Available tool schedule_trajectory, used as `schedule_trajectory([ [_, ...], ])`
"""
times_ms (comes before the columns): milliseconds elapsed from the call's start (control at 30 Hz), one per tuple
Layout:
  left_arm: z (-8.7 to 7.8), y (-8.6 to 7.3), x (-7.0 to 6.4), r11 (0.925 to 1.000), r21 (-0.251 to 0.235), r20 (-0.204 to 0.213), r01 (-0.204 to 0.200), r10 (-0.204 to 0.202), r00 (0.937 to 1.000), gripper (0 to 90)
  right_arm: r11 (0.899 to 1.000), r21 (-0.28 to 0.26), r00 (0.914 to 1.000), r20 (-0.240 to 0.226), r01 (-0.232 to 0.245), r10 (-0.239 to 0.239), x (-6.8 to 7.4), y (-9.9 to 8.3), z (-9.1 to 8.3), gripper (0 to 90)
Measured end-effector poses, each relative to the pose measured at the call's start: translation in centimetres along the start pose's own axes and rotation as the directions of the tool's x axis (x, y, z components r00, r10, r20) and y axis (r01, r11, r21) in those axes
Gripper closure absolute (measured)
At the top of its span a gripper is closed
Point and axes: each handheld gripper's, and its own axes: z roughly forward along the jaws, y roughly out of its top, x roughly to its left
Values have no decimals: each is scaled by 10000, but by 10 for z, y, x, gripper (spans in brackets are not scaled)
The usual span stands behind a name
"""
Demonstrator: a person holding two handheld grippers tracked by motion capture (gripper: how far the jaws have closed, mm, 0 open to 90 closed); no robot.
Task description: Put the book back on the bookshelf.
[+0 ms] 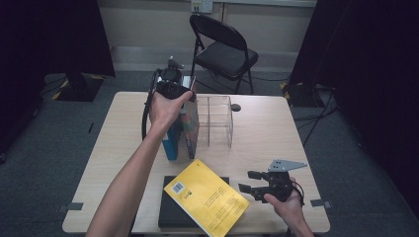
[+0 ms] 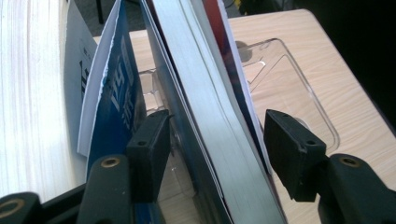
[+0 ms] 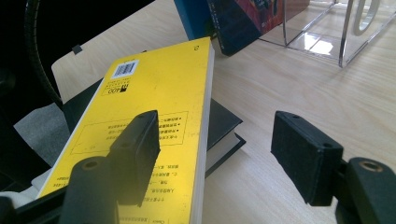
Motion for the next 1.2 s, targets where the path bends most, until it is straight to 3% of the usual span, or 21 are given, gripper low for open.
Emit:
schedule_trajectory([
  [100, -3, -4, 0, 9999, -170, 23, -15, 16, 10000, 415, 10000, 14, 10000, -54, 49, -49, 1, 0, 0, 321],
  [267, -10, -11, -10, 9971, -206, -50, -736, 735, 9973, 401, 10000, 40, 10000, -61, 42, -41, 1, 0, 2, 321],
  [533, -21, -23, -16, 9885, -868, -42, -1240, 1241, 9923, 394, 10000, 62, 10000, -55, 41, -40, 2, 1, 3, 321],
  [700, -30, -38, -15, 9769, -1342, 249, -1663, 1710, 9849, 395, 10000, 71, 10000, -45, 22, -22, 2, 0, 3, 321],
  [767, -33, -43, -12, 9766, -1425, 306, -1614, 1673, 9854, 398, 10000, 78, 10000, -54, 31, -30, 2, 0, 3, 321],
  [800, -35, -46, -11, 9746, -1617, 672, -1552, 1678, 9835, 397, 10000, 94, 10000, -50, 13, -12, 2, 0, 4, 321],
  [833, -37, -48, -11, 9727, -1656, 732, -1624, 1763, 9816, 394, 10000, 97, 10000, -51, 14, -14, 2, 0, 4, 321],
  [900, -41, -54, -15, 9636, -1817, 522, -1963, 2088, 9766, 394, 9999, 109, 10000, -59, 34, -33, 3, 1, 5, 321],
  [1000, -49, -65, -18, 9522, -2012, 590, -2296, 2458, 9675, 391, 9999, 125, 10000, -76, 36, -35, 3, 1, 7, 321],
  [1033, -50, -69, -17, 9507, -2128, 524, -2257, 2417, 9689, 392, 9999, 128, 10000, -86, 46, -45, 4, 1, 7, 320],
  [1067, -52, -73, -16, 9499, -2216, 751, -2204, 2420, 9674, 392, 9999, 149, 9999, -90, 72, -70, 4, 1, 8, 320],
  [1100, -55, -78, -16, 9462, -2318, 1023, -2257, 2544, 9617, 396, 9999, 128, 9999, -108, 60, -58, 5, 1, 8, 321],
  [1167, -60, -89, -19, 9347, -2407, 517, -2616, 2815, 9582, 402, 9998, 168, 9999, -104, 55, -53, 5, 1, 9, 321],
  [1200, -62, -96, -18, 9282, -2441, 396, -2809, 2989, 9535, 399, 9998, 172, 9999, -112, 42, -40, 5, 1, 10, 320],
])
